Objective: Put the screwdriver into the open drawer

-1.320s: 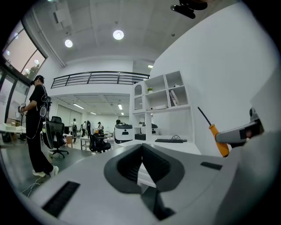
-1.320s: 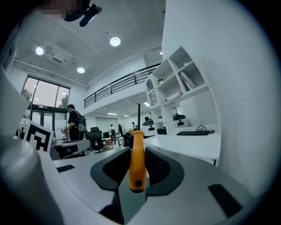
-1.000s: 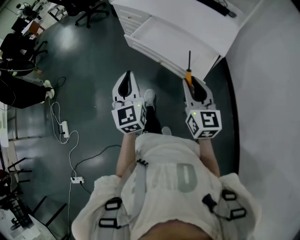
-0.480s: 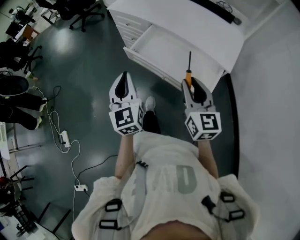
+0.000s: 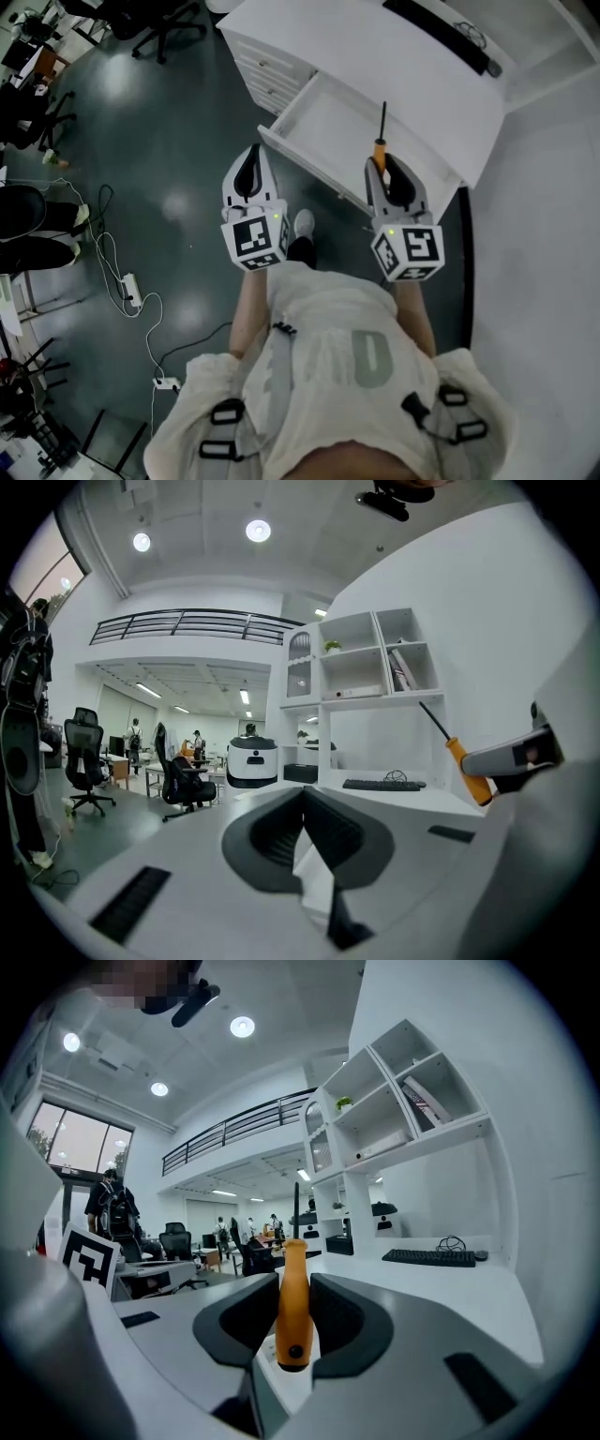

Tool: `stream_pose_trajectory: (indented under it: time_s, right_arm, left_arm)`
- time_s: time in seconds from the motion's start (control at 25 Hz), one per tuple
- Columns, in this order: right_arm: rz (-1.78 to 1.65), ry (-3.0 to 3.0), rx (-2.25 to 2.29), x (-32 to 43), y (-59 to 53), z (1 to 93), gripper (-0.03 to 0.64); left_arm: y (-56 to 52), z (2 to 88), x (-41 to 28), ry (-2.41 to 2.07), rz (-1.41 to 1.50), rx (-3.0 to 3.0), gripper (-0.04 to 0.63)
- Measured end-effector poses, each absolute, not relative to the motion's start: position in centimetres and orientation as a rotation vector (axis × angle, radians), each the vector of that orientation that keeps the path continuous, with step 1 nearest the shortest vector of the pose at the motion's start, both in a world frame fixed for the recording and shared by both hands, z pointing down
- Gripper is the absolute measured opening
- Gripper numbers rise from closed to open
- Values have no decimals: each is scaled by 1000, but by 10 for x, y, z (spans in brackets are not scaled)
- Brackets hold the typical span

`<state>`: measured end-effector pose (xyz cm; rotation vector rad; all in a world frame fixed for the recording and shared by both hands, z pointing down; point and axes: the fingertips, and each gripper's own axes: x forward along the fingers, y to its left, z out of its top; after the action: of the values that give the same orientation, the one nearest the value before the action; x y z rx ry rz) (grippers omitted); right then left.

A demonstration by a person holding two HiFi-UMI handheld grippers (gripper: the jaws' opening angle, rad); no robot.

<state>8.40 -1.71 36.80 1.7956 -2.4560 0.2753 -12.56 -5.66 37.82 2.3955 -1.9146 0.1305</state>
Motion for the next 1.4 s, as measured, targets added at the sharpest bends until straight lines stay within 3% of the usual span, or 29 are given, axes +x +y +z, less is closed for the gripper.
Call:
stream_pose_trajectory:
  time_s: [0.52,1.4]
  right_arm:
    - [267,-2405,1804,55,-125,362,101]
    - [296,-2473,1724,84,-171,359,101]
  left_arm:
    - [-172,367,-140,-1812,73,2434,6]
    - [-216,348,-115,-1919,75,2418,6]
